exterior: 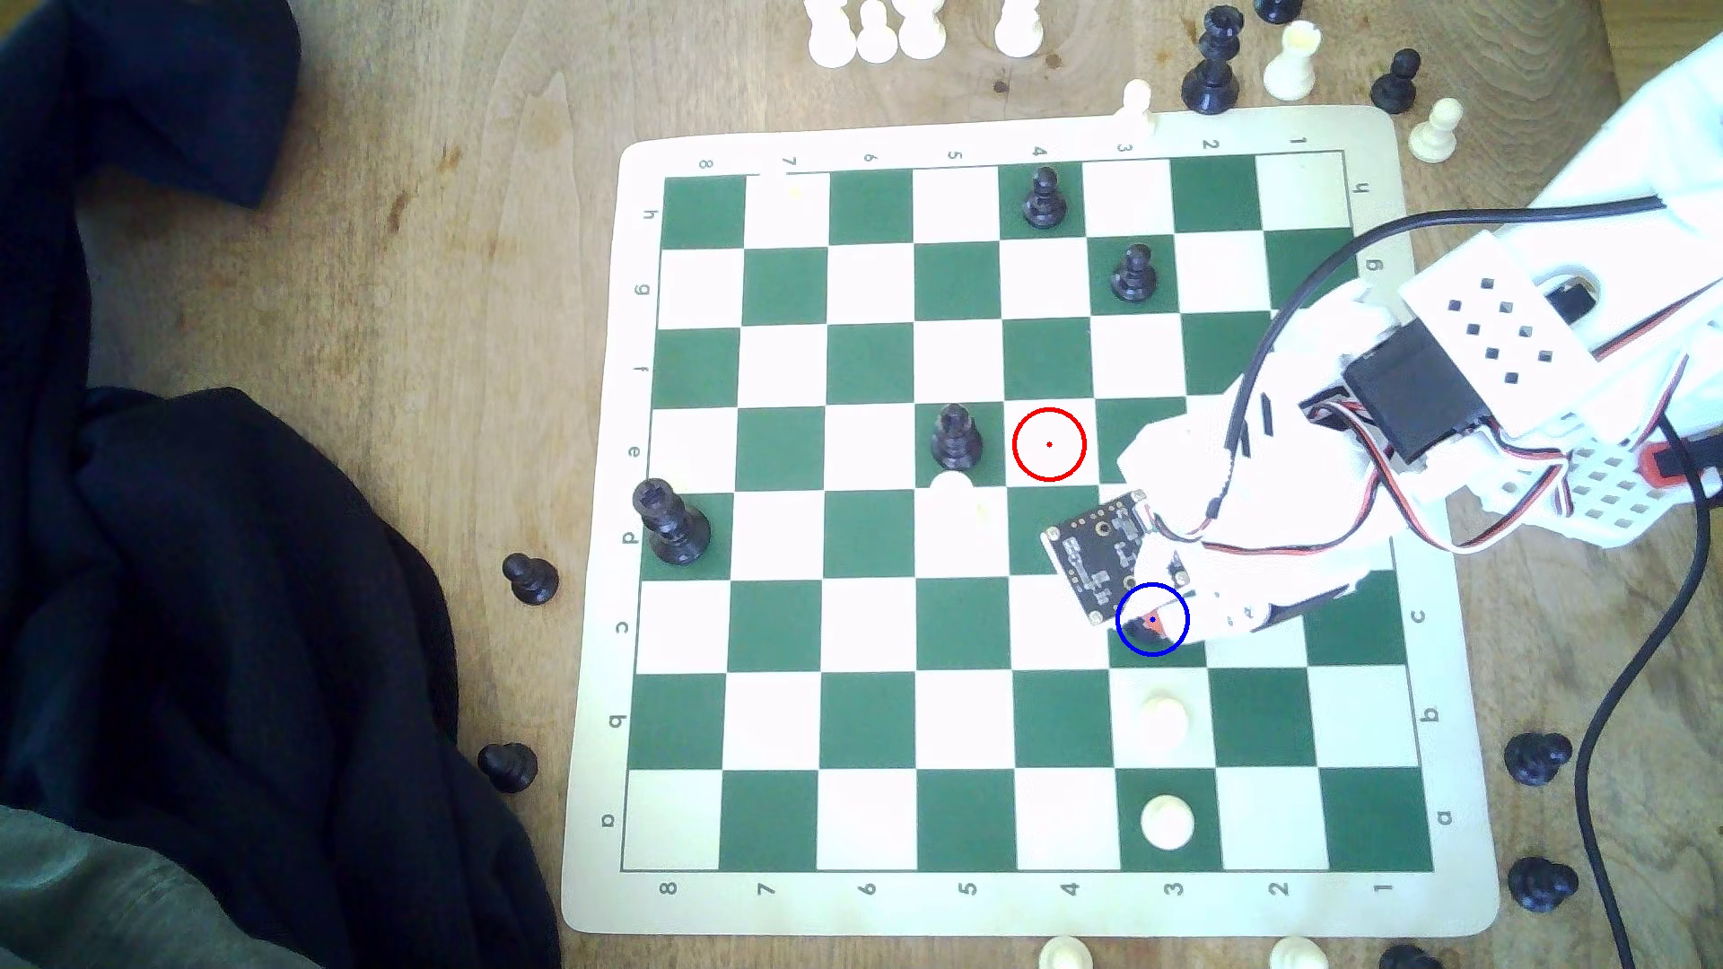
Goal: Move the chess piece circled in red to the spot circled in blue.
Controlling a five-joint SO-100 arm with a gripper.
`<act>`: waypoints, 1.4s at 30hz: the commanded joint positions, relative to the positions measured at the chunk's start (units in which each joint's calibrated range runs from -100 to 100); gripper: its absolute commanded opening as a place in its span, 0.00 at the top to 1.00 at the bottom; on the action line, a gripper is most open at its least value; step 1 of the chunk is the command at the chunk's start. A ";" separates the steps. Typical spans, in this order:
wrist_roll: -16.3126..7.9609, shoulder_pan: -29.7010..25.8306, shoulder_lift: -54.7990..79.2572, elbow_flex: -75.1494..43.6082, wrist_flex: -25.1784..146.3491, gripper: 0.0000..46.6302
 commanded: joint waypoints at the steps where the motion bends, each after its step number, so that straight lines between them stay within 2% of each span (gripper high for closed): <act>1: -0.15 -0.42 -1.46 -0.65 0.99 0.83; 2: -0.15 -0.42 -1.80 -0.65 1.40 0.82; 5: -0.29 -0.27 -3.25 -0.65 2.21 0.65; 10: -0.24 2.55 -10.80 -2.28 5.82 0.58; 13: -0.10 3.33 -14.71 -3.92 9.34 0.57; 20: 0.34 8.89 -22.86 -2.74 12.21 0.56; 22: -0.20 10.06 -26.00 -1.92 10.57 0.56; 24: -2.93 12.48 -33.04 1.89 4.59 0.54; 27: -3.03 14.52 -38.64 4.97 2.79 0.54; 30: -2.69 17.26 -47.30 10.86 -1.31 0.59; 34: -2.15 21.56 -58.76 20.47 -12.20 0.79; 40: -2.05 23.20 -58.76 24.64 -24.73 0.99; 42: -2.30 23.12 -58.76 27.18 -32.92 1.00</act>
